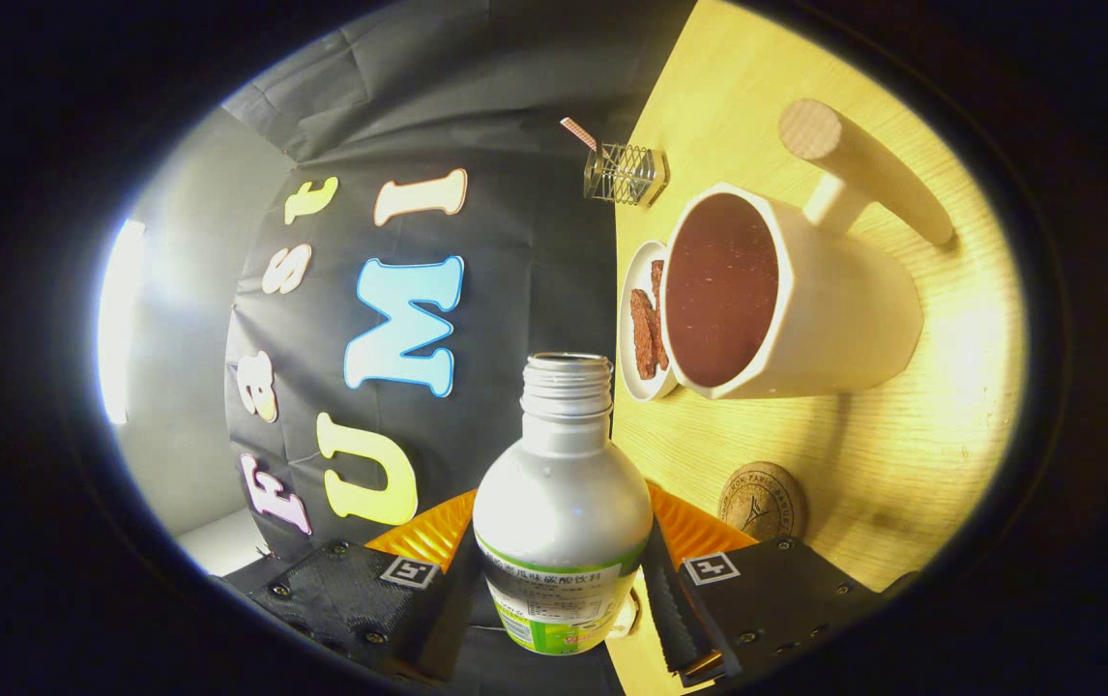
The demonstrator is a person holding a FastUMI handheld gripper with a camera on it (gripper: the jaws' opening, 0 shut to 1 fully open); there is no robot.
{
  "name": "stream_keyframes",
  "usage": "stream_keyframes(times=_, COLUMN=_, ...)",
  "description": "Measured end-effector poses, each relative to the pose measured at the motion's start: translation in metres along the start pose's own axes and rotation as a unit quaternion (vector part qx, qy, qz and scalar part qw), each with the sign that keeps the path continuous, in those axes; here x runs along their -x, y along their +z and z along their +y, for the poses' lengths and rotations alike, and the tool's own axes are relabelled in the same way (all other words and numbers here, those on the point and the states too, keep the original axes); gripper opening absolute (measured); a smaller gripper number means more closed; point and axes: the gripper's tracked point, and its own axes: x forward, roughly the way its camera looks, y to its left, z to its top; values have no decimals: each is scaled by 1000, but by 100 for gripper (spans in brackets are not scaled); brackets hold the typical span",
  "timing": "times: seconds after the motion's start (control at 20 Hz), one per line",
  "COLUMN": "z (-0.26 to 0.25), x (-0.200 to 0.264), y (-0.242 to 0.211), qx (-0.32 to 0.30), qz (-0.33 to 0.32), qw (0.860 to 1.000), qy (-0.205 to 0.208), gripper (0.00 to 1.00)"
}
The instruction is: Take the bottle from table, then pour the juice into the cup, finally place the bottle on the coaster
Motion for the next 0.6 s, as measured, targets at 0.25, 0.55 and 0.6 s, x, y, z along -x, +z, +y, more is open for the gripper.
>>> stream_keyframes(times=0.25, z=-3, x=1, y=2, qx=-34, qz=3, qw=999, qy=5, gripper=77)
stream_keyframes(times=0.55, z=-5, x=5, y=3, qx=-59, qz=-2, qw=998, qy=8, gripper=77)
stream_keyframes(times=0.6, z=-6, x=4, y=3, qx=-60, qz=-1, qw=998, qy=7, gripper=77)
